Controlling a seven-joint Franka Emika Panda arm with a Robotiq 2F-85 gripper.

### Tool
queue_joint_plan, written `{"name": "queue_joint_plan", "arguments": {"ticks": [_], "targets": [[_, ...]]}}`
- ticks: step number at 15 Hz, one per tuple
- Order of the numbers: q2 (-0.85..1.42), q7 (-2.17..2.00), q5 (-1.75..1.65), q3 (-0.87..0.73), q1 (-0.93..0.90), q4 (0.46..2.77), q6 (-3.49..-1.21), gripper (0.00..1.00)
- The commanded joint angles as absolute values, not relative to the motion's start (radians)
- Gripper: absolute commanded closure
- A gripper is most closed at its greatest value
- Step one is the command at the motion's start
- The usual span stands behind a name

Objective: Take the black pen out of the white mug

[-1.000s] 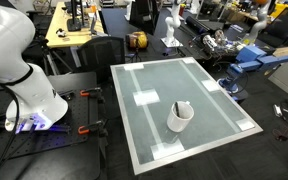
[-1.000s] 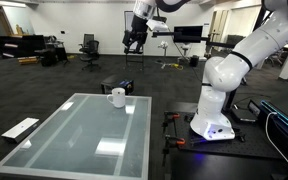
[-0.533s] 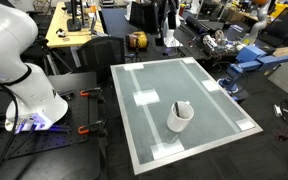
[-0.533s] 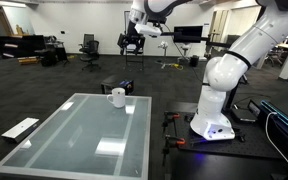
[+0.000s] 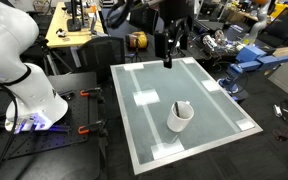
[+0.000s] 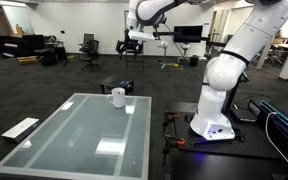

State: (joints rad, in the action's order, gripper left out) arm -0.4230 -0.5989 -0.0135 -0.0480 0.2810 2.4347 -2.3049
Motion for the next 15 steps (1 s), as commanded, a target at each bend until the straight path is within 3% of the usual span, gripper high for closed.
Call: {"name": "queue_joint_plan", "arguments": {"ticks": [1, 11, 15], "targets": [[-0.322, -0.636, 0.008, -0.074, 0.296, 2.393, -2.343, 0.0], [-0.126, -0.719, 0.051, -0.134, 0.276, 2.331, -2.324, 0.0], [-0.075, -0.618, 0.266, -0.164, 0.244, 2.322, -2.337, 0.0]]}}
